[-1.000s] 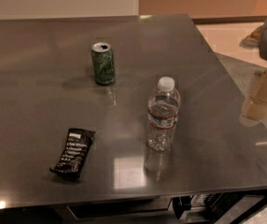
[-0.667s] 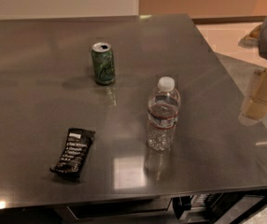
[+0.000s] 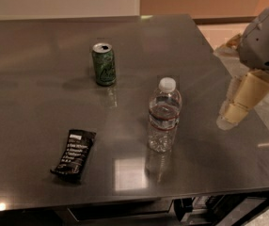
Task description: Knock water bottle over
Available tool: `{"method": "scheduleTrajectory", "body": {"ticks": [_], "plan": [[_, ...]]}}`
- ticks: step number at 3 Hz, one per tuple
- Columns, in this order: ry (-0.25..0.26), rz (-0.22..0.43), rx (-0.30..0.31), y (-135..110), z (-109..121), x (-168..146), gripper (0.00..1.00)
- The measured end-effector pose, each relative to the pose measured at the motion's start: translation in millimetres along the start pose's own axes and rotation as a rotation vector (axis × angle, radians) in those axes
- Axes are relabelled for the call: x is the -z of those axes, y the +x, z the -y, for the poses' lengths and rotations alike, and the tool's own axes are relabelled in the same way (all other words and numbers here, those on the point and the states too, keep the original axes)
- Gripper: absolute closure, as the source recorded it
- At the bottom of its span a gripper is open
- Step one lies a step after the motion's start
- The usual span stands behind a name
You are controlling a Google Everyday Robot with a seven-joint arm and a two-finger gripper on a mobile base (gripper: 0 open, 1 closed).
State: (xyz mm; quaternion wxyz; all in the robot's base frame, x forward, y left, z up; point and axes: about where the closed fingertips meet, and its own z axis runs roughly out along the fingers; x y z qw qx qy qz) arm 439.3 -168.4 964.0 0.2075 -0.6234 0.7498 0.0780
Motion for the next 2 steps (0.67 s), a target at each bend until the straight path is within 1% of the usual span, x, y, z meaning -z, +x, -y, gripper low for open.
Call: {"method": "scheduleTrajectory", "body": {"ticks": [1,2], "plan": [[-0.069,0.126,0.012,-24,-14,-19,0.0],[-0.132,0.22,0.021,-46,-31,-32,0.0]]}}
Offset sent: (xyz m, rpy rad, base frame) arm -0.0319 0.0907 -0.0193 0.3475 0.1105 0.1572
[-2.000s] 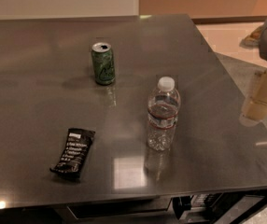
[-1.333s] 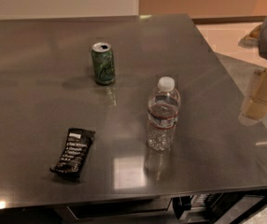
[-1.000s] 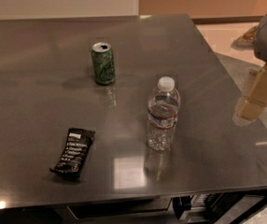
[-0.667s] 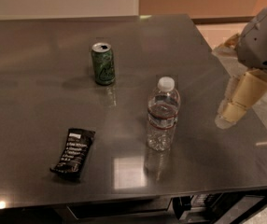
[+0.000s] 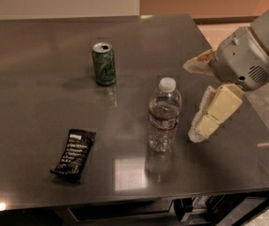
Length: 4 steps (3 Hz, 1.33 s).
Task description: Knock water bottle over
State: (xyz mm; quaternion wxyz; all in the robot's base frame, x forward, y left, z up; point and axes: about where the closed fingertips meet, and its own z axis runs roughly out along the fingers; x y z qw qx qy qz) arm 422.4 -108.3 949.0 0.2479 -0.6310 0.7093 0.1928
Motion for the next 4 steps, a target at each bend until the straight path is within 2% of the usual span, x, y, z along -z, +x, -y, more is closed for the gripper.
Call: {"method": "scheduleTrajectory", "body": {"ticks": [1,2,3,4], "plan": [[-0.041,0.081,0.011,-16,-17,-13,0.0],[-0.04,0.146,0.027,-29,-27,-22,0.0],[-0.001,0.154,0.028,-32,-28,-28,0.18],[0.03,0.154,0.029,-31,-26,-30,0.41]]}}
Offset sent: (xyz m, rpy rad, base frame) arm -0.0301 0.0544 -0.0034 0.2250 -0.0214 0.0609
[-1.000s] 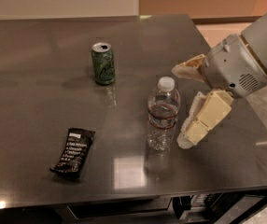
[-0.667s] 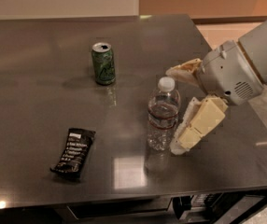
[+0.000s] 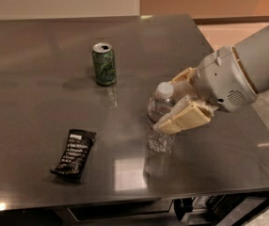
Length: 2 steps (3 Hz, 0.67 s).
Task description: Knock water bottle over
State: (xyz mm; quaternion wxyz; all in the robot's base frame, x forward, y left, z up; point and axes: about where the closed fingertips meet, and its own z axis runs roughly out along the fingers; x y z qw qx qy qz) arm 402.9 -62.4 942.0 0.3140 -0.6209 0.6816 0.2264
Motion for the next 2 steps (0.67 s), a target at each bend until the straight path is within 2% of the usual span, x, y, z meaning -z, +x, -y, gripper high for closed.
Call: {"method": "scheduleTrajectory", "body": {"ticks": [1,2], "plan": [[0.008,-0.002,-0.005,1,4,1,0.65],[0.02,-0.053,-0.002,-4,16,13,0.88]]}}
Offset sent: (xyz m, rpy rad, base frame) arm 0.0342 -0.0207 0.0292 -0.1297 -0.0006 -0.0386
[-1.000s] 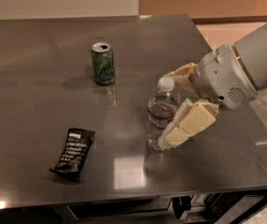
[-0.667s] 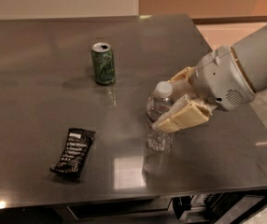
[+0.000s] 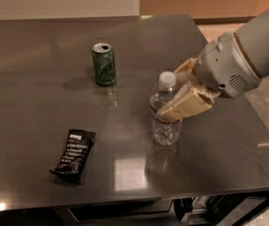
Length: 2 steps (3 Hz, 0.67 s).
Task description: Knock water bottle over
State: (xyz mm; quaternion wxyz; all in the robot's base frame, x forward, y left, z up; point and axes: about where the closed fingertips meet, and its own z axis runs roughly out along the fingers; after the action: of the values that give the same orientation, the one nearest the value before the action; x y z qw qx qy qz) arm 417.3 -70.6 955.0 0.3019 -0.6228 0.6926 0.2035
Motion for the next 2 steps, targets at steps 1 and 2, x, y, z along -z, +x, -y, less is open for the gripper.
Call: {"method": "scheduleTrajectory", "body": {"ticks": [1,2], "plan": [[0.013,-0.124,0.032,-8.6,14.7,17.1,1.0],[-0.008,-0.289,0.097,-8.9,21.1,18.9,1.0]]}}
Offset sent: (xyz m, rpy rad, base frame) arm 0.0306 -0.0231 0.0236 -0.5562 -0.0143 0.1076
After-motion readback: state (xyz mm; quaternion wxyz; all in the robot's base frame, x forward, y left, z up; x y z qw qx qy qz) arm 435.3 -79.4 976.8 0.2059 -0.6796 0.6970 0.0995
